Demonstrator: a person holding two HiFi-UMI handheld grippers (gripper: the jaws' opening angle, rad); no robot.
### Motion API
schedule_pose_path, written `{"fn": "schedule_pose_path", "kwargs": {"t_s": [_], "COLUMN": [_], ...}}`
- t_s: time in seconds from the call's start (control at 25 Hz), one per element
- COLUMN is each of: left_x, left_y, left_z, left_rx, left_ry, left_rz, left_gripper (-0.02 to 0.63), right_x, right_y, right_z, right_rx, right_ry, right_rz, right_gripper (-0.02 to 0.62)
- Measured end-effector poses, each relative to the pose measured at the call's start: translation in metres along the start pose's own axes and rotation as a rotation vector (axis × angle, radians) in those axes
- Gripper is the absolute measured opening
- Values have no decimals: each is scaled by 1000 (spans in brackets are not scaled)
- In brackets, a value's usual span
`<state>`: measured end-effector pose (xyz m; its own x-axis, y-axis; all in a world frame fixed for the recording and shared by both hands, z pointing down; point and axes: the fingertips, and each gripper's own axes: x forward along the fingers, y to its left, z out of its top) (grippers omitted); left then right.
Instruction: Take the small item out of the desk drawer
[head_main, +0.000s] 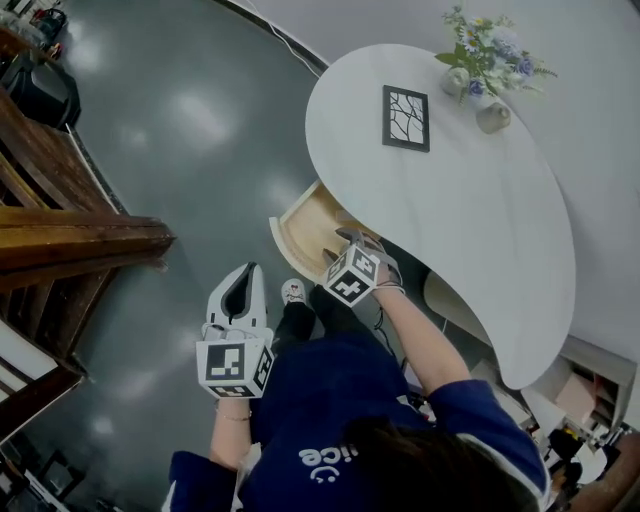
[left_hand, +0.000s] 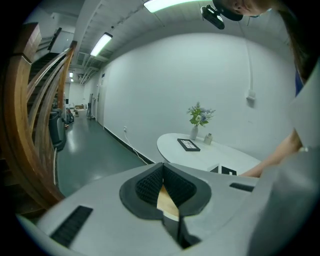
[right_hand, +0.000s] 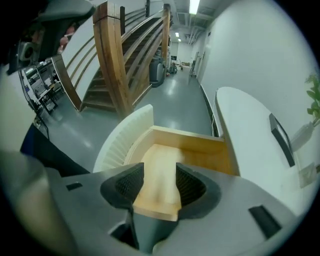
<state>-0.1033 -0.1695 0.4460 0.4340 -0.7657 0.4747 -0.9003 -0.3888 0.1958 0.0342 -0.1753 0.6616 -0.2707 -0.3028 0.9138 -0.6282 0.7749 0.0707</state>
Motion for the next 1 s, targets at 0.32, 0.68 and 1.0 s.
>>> {"fn": "schedule_pose_path", "kwargs": {"t_s": [0.32, 0.68, 1.0], "left_x": [-4, -4, -2], "left_y": [6, 13, 15], "left_z": [-15, -25, -33], "left_rx": [-31, -62, -85], "left_ry": [37, 66, 94], "left_rz": [42, 64, 70], "left_gripper": [3, 3, 3], "right_x": [48, 82, 106], "right_y": [-9, -25, -44], "right_z": [-14, -32, -41], "right_rx": [-44, -141, -182], "right_ry": [106, 226, 313], "right_rz": [-37, -109, -184], "right_gripper": [224, 237, 247]}}
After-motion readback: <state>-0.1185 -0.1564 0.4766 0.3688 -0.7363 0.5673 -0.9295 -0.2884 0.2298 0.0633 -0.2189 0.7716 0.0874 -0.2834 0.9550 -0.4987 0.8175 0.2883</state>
